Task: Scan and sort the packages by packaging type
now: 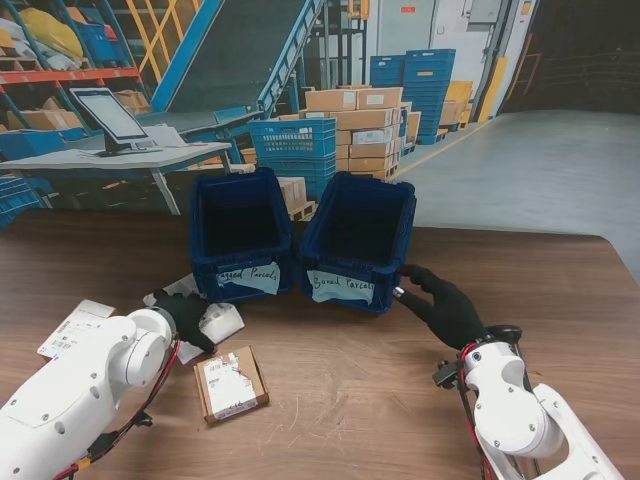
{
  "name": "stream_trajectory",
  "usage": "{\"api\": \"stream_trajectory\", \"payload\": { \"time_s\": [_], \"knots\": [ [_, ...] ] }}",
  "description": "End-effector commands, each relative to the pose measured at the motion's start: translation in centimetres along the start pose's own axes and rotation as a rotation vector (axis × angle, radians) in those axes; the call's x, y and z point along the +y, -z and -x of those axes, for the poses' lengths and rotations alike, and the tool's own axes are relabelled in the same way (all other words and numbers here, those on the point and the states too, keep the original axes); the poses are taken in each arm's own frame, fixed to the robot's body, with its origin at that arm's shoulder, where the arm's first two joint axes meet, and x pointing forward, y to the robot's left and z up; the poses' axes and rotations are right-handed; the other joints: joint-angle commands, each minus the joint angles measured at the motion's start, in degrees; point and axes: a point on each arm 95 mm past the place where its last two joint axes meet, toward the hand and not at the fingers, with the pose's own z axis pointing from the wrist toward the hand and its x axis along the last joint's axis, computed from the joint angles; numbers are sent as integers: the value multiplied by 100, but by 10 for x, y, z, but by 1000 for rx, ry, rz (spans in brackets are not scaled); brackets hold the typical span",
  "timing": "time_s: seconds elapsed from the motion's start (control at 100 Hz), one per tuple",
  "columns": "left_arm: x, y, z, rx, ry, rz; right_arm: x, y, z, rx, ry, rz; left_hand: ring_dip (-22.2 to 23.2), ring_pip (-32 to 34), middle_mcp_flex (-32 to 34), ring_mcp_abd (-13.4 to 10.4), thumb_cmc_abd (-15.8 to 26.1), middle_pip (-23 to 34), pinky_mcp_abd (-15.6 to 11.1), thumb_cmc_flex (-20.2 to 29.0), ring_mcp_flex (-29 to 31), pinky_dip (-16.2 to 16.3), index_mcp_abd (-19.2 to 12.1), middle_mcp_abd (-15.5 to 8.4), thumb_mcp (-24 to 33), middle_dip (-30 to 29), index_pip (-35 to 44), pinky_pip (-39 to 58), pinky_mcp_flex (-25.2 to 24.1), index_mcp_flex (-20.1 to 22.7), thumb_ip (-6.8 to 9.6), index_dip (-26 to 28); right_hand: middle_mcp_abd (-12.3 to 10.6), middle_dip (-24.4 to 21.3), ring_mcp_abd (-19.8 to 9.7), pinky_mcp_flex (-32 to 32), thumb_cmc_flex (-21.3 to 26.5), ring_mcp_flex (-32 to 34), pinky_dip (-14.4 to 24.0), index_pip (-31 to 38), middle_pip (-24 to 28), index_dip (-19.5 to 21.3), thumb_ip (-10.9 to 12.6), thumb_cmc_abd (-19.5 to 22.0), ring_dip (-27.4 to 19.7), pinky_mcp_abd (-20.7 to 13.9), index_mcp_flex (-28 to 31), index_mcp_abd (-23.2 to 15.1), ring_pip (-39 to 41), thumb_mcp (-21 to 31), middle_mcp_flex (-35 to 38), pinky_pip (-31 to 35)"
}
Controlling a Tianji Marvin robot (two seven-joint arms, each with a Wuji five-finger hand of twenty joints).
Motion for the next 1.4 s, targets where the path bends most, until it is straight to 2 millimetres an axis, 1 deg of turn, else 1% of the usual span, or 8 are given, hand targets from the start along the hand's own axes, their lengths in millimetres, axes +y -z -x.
{"api": "stream_trajectory", "payload": {
  "time_s": [0.0, 0.24, 0.47, 0.53, 0.56, 0.71, 1.04, 1.39],
  "knots": [
    [8, -2, -3, 4, -15, 34, -3, 2, -2, -5, -10, -10, 172, 147, 281, 156, -333, 308, 301, 13, 235, -68, -506, -157, 805, 175, 222, 177, 29, 323, 165, 142, -165, 31, -46, -34, 85, -40, 81, 14, 1, 13, 176, 133, 130, -22, 141, -37, -26, -96, 91, -15],
    [11, -6, -6, 10, -15, -8, -2, 2, -2, -7, -10, -4, 757, 687, 1460, 162, -824, 1080, 385, 138, 1304, -20, -796, -275, 1994, 694, 891, 556, 322, 1343, 364, 621, -169, 31, -48, -34, 90, -28, 82, 14, -1, 12, 176, 137, 131, -21, 140, -39, -21, -100, 87, -16],
    [15, -8, -6, 3, 2, -47, -1, 3, -2, -7, -12, -1, 1503, 1326, 2681, -18, -796, 1781, 335, 810, 2201, -2, -1336, -521, 2401, 1180, 2342, 1002, 636, 2178, 689, 1500, -165, 34, -52, -30, 95, -28, 83, 14, 4, 12, 176, 132, 132, -19, 140, -36, -20, -104, 100, -15],
    [16, -8, -6, 1, 9, -53, -1, 3, -2, -6, -11, -1, 1682, 1491, 2931, -45, -1050, 1941, 323, 1237, 2365, 1, -1531, -567, 2350, 1296, 2919, 1139, 701, 2233, 431, 1862, -165, 34, -47, -26, 99, -31, 84, 15, 2, 12, 177, 135, 131, -23, 144, -40, -22, -103, 93, -13],
    [16, -8, -6, -1, 14, -60, -1, 3, -2, -6, -11, -2, 1799, 1595, 3121, -57, -1156, 1940, 320, 1527, 2476, 1, -1627, -576, 2288, 1788, 3312, 1256, 746, 2240, 349, 1839, -173, 35, -45, -32, 102, -28, 84, 14, 3, 11, 177, 135, 132, -20, 139, -39, -20, -103, 94, -16],
    [16, -6, -7, -15, 26, -101, -2, 3, -2, -5, -11, -4, 2134, 2098, 4344, -79, -1024, 926, 301, 2212, 2909, -4, -1912, -678, 2132, 3190, 4718, 1725, 932, 2411, 402, 1570, -170, 36, -46, -26, 103, -31, 85, 14, 4, 11, 177, 136, 131, -20, 139, -40, -22, -106, 98, -14],
    [2, 12, -5, -50, 30, -204, -3, 3, -3, 1, -11, -10, 2691, 2892, 4538, -9, -923, 1473, 321, 2416, 3195, 116, -1847, -523, 2039, 3668, 5066, 2383, 1078, 2478, 297, 1436, -168, 37, -43, -28, 104, -22, 85, 12, 5, 10, 178, 136, 132, -22, 134, -35, -19, -110, 93, -15],
    [-36, 49, -9, -50, -3, -324, -4, 3, -4, 5, -14, -8, 2760, 2913, 4538, -27, -904, 1528, 356, 2416, 3214, 107, -1852, -541, 2025, 3663, 5075, 2491, 1078, 2477, 269, 1433, -165, 37, -49, -25, 108, -37, 86, 10, 7, 9, 179, 137, 130, -25, 127, -35, -24, -111, 96, -13]
  ]
}}
